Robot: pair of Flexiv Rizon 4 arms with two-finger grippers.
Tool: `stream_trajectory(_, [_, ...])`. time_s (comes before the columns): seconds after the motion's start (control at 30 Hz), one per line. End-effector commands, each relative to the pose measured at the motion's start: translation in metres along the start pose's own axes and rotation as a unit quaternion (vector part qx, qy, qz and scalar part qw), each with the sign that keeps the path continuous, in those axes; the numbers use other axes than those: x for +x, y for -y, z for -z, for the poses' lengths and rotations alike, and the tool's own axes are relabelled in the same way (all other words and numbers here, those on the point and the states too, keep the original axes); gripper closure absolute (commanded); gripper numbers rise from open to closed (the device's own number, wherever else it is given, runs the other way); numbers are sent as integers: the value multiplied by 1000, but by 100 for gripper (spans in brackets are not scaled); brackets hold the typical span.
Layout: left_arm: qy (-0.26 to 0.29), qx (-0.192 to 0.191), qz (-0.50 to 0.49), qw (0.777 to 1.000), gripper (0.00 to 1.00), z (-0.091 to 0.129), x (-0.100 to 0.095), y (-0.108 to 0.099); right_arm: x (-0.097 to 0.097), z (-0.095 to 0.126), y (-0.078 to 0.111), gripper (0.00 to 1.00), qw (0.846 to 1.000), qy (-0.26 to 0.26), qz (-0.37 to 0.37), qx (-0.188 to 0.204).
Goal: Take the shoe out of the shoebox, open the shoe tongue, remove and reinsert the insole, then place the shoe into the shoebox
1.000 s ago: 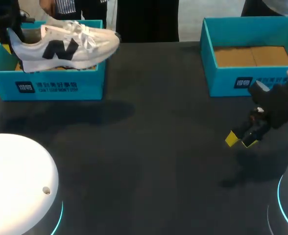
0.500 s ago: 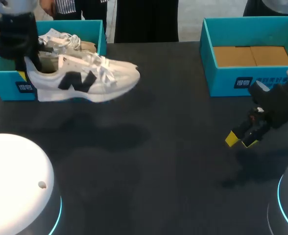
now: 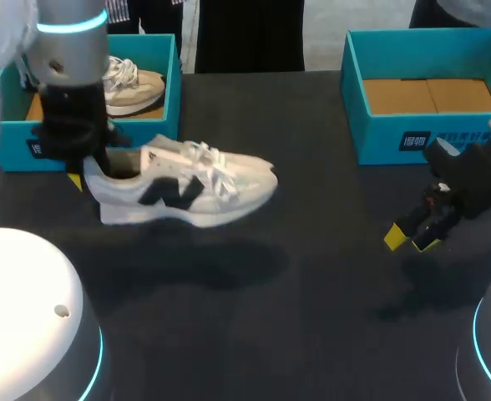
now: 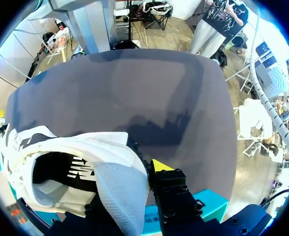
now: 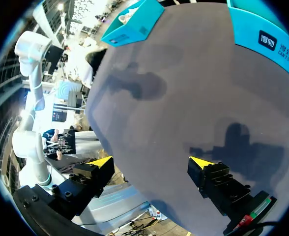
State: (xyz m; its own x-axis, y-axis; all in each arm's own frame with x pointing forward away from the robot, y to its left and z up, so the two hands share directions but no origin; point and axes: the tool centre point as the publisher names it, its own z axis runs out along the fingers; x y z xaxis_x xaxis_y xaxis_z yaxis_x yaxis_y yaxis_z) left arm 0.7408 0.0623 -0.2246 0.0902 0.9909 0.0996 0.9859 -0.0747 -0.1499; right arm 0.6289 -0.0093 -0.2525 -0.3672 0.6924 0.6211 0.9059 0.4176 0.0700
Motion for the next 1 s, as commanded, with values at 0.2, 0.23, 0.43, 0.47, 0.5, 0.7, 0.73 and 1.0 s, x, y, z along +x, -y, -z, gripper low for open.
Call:
stream_trajectory(0.2, [-1,-44,6,999,100,-38,-30,27,0,-1,0,0,1000,1,-1,0])
stream_trajectory(0.23, [0,-44,7,999,100,-42,-32,29,0,-1,0,0,1000,1,-1,0])
stream_trajectory(0.43, [-4,-58,8,998,100,-63,-48,38,0,-1,0,0,1000,1,-1,0])
stream_trajectory(0.47, [-3,-57,8,998,100,-66,-51,38,0,-1,0,0,1000,1,-1,0])
stream_trajectory(0.5, [-4,-58,8,998,100,-70,-54,38,0,-1,0,0,1000,1,-1,0])
stream_trajectory(0.7, [-8,-54,3,999,100,-88,-75,41,0,-1,0,0,1000,1,-1,0])
stream_trajectory(0.73, [-8,-52,3,999,100,-90,-78,41,0,-1,0,0,1000,1,-1,0])
stream_trajectory(1.0, [-10,-37,9,999,100,-110,-104,38,0,-1,0,0,1000,1,-1,0])
